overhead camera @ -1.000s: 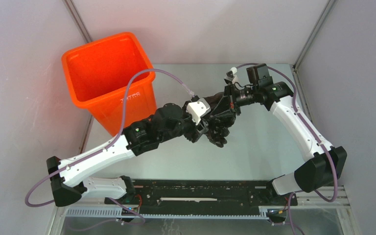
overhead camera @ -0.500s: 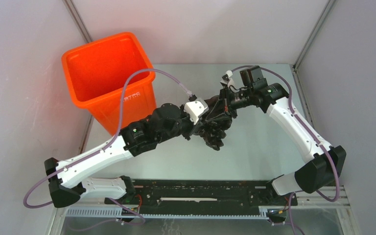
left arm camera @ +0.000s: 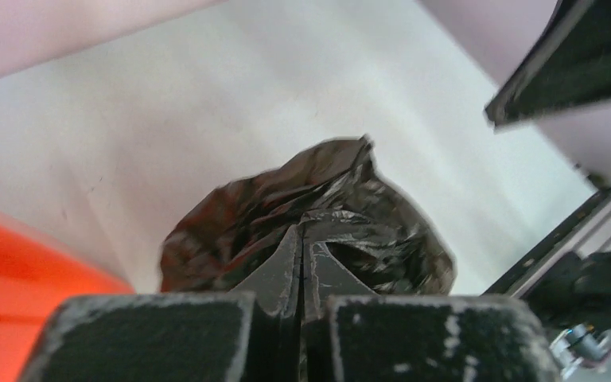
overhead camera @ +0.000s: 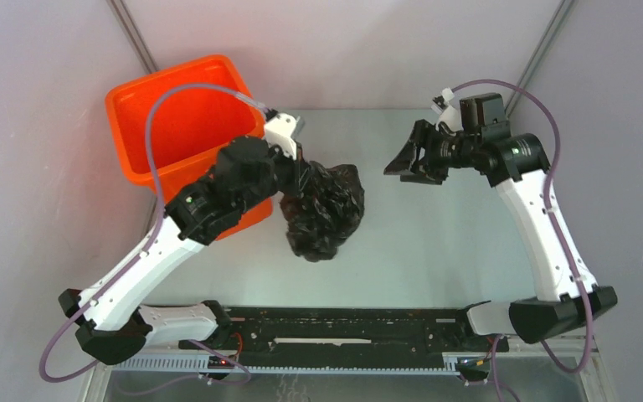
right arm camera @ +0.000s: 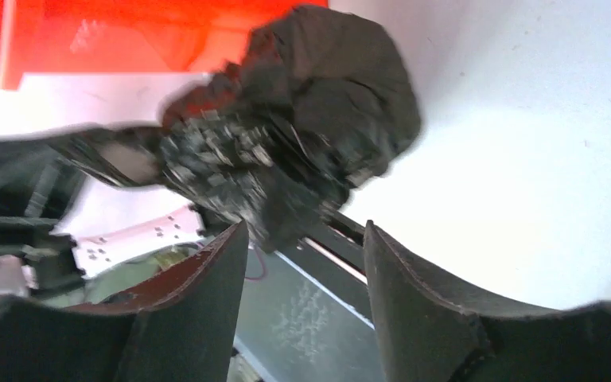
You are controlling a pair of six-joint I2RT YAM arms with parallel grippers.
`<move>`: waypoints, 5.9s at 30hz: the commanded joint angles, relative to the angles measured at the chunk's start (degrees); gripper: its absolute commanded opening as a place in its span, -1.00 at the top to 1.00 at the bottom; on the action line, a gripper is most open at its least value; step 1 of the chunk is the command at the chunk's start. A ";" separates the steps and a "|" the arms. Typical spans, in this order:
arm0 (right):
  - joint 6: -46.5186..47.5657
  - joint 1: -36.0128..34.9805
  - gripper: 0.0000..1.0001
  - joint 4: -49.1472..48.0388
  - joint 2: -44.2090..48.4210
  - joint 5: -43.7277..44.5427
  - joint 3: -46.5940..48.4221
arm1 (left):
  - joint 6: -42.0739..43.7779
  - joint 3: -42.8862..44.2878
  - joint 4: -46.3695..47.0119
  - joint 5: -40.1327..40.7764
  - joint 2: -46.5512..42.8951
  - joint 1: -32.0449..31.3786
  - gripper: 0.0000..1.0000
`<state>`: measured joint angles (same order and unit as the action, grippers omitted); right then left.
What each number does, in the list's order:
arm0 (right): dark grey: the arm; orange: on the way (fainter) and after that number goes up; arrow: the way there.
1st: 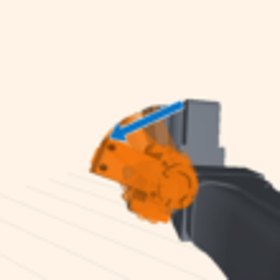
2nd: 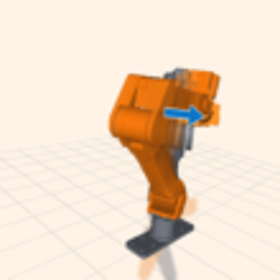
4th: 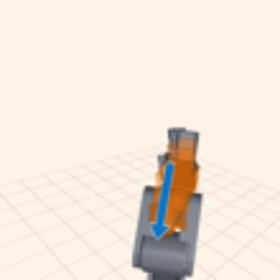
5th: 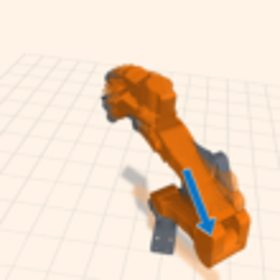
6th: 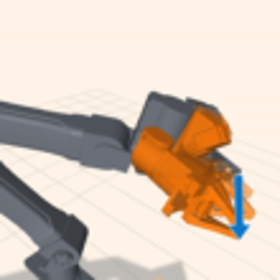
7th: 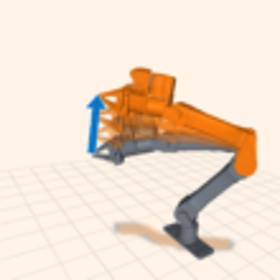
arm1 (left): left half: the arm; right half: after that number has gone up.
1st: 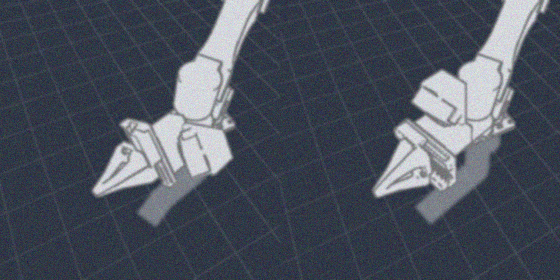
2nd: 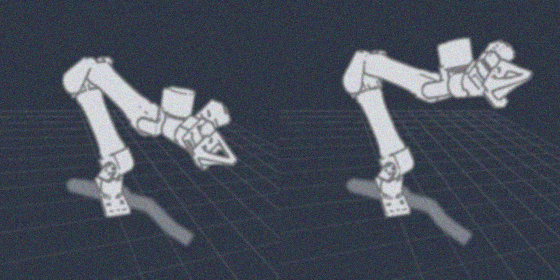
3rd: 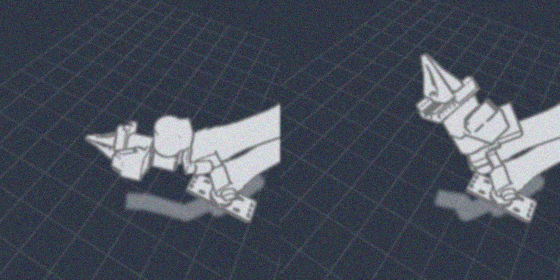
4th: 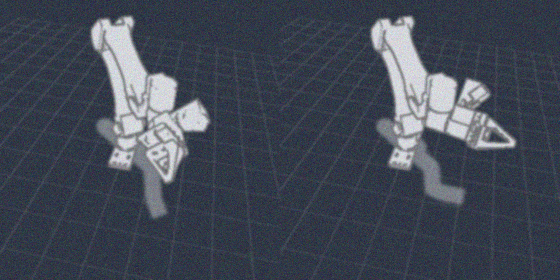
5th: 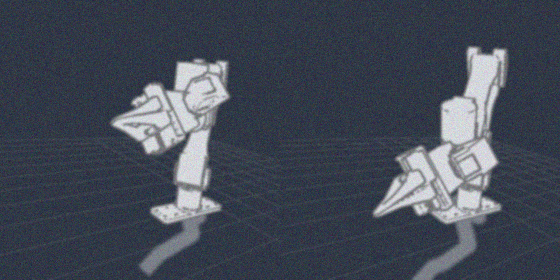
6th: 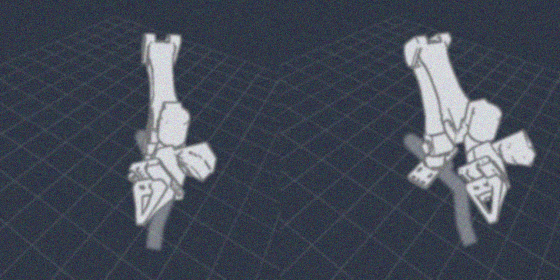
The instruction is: Put the trash bags into the trash bin
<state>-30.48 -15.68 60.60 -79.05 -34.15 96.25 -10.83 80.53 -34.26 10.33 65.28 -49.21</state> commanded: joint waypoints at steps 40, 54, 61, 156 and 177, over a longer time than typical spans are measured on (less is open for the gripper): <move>-3.93 -7.97 -0.14 -26.93 12.22 -4.58 -29.65 | -15.74 6.08 4.80 -27.43 0.31 7.46 0.99; 1.90 9.60 0.51 -6.08 15.28 -0.58 -22.94 | -21.04 1.04 4.82 -25.10 -4.68 14.53 0.99; 0.01 -10.26 -0.66 -15.17 20.90 0.68 -22.86 | -26.68 1.53 10.14 -26.14 -1.94 14.71 0.99; -45.16 10.49 1.00 -31.64 21.67 7.49 -20.92 | -37.01 -18.90 33.82 -7.50 4.02 0.56 0.54; 0.92 10.14 1.00 0.36 5.36 8.82 2.82 | -17.36 21.14 0.38 -11.51 11.21 13.26 0.99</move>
<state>-34.61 -5.48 60.18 -67.83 -24.32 76.55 -32.40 81.10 -33.98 2.07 70.76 -36.18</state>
